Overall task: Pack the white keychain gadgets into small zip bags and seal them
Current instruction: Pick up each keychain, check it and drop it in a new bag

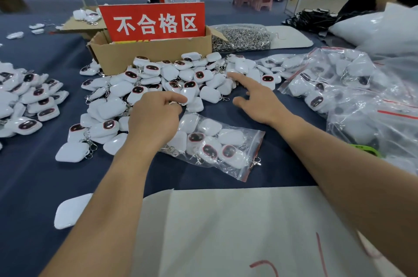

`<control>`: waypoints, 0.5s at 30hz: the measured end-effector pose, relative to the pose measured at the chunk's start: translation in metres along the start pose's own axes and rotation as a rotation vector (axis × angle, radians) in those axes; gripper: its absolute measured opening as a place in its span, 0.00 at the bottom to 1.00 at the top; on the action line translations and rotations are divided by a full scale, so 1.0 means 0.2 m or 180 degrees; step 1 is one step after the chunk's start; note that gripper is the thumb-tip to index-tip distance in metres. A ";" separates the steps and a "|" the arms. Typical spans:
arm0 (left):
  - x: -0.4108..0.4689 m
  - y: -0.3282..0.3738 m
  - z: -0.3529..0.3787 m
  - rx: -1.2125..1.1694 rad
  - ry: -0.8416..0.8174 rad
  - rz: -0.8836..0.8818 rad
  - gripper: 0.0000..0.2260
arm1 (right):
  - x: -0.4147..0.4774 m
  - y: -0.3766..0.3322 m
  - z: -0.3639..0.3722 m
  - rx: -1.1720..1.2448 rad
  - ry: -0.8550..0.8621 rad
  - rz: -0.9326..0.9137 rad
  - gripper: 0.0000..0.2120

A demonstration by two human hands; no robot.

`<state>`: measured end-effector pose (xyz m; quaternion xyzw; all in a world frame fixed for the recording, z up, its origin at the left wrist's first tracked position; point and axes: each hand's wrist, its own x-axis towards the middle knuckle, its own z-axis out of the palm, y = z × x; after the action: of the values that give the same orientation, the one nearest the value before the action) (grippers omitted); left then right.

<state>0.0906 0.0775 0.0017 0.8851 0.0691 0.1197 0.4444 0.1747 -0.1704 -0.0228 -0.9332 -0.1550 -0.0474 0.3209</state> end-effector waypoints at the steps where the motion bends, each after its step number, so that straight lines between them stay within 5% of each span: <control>1: 0.00 0.00 0.01 0.0015 -0.0051 -0.0003 0.13 | 0.02 0.00 0.01 -0.0193 -0.0153 -0.0024 0.32; 10: 0.00 -0.03 0.04 0.0146 -0.0183 -0.0047 0.13 | 0.03 0.04 0.05 -0.0168 0.0343 -0.0147 0.17; 15: -0.01 -0.02 0.06 0.0169 -0.0271 -0.0019 0.13 | 0.05 0.00 0.04 -0.0516 0.0020 -0.0025 0.30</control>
<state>0.0922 0.0697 -0.0086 0.9007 0.0560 0.0786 0.4236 0.1836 -0.1630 -0.0281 -0.9553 -0.1532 -0.0640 0.2445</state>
